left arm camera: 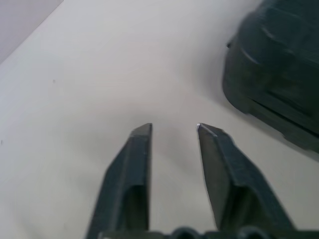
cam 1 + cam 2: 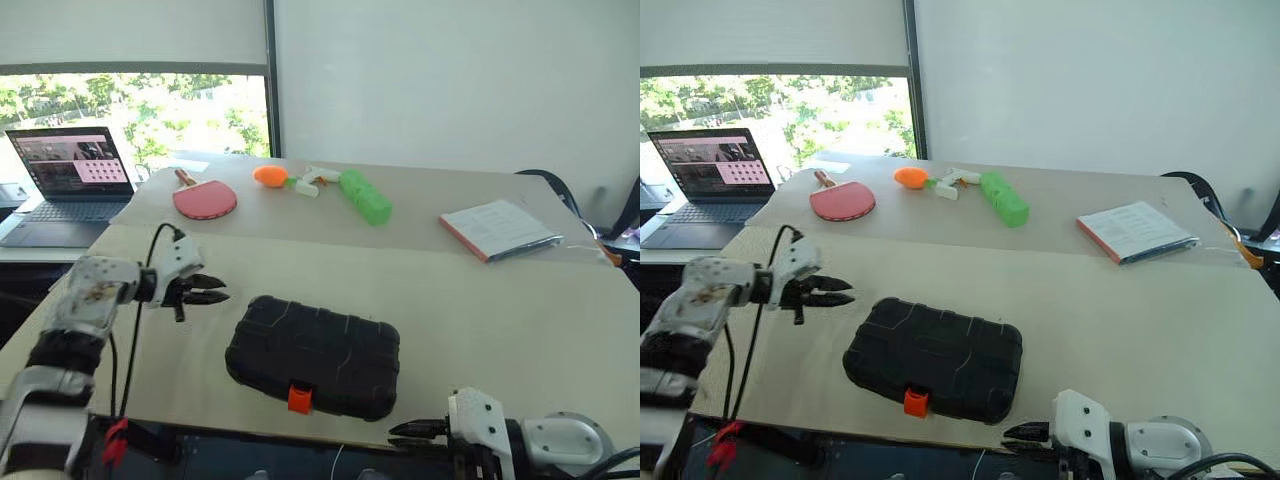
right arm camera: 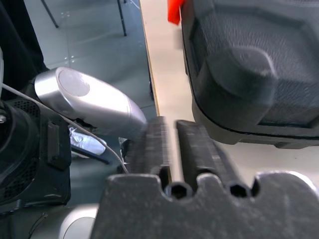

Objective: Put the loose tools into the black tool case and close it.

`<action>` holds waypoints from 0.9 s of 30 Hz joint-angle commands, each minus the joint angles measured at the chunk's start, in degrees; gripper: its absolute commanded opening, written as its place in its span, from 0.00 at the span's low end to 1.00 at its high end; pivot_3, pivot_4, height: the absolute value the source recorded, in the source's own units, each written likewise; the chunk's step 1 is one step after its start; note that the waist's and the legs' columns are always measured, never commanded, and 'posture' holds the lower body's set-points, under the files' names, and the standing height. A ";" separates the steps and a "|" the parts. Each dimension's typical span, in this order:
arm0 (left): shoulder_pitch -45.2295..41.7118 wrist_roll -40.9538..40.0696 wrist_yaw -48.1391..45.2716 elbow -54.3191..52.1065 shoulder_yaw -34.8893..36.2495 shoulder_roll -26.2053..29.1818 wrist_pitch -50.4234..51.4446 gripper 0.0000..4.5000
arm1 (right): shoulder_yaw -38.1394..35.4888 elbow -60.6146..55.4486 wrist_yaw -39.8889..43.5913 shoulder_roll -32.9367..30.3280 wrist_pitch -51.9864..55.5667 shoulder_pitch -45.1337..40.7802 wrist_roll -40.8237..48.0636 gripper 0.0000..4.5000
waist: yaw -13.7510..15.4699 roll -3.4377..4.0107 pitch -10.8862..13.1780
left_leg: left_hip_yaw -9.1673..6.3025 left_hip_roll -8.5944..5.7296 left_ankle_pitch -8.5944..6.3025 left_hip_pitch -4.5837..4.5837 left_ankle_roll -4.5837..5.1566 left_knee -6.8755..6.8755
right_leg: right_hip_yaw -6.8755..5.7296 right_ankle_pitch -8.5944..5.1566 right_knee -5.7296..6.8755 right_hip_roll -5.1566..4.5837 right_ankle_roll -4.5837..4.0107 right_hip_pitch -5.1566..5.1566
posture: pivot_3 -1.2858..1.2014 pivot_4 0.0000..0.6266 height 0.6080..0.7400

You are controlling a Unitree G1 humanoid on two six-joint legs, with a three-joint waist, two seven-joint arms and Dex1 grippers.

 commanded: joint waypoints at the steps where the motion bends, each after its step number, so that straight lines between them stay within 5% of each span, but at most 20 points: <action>1: -5.53 3.04 -0.95 5.40 -2.15 -3.63 -5.86 0.01 | 1.64 0.27 0.31 1.54 1.83 -3.64 0.18 0.00 | 0.13 -0.03 0.02 | -0.01 -0.01 0.00 -0.01 0.01 0.05 | -0.02 -0.01 0.00 -0.01 0.02 0.04 | 0.52 0.24 1.00; 11: -9.16 6.14 -4.38 10.89 -4.48 -10.27 -9.72 0.01 | 3.84 5.61 0.05 5.91 7.95 -14.55 -0.22 0.00 | -0.50 -0.10 0.06 | -0.07 -0.04 0.01 0.02 0.01 0.52 | -0.01 0.08 0.39 -0.02 0.12 0.15 | 0.52 0.24 1.00; 16: -1.04 5.72 -16.20 -1.23 -8.37 -4.64 -4.88 0.01 | -0.29 7.77 0.90 4.58 7.47 -15.51 0.24 0.00 | -1.01 -0.08 0.05 | -0.08 -0.04 0.00 0.02 0.02 0.65 | 0.02 0.07 0.47 -0.02 0.14 0.18 | 0.52 0.24 1.00; 20: 4.14 4.94 -17.10 -8.55 -7.69 -0.57 -2.13 0.01 | -3.62 10.53 1.83 3.36 6.36 -15.95 0.10 0.00 | -1.24 0.01 0.00 | -0.06 0.01 -0.03 0.06 0.07 0.62 | 0.07 0.07 0.47 -0.02 0.14 0.17 | 0.52 0.24 1.00; 25: 0.96 3.17 -12.32 -6.81 -2.63 -0.19 2.79 0.01 | -5.21 8.63 4.25 1.91 6.61 -13.49 1.09 0.00 | -0.13 -0.05 0.03 | -0.12 0.01 -0.02 0.03 0.06 0.74 | -0.05 0.08 0.52 -0.01 0.13 0.20 | 0.52 0.24 1.00; 27: -2.29 -1.03 -13.97 -9.33 -0.47 -0.80 12.08 0.01 | -5.46 6.48 5.58 1.43 8.17 -12.52 2.92 0.00 | -0.02 -0.06 0.04 | -0.12 0.01 -0.02 0.01 0.06 0.78 | -0.05 0.08 0.51 -0.01 0.15 0.21 | 0.52 0.24 1.00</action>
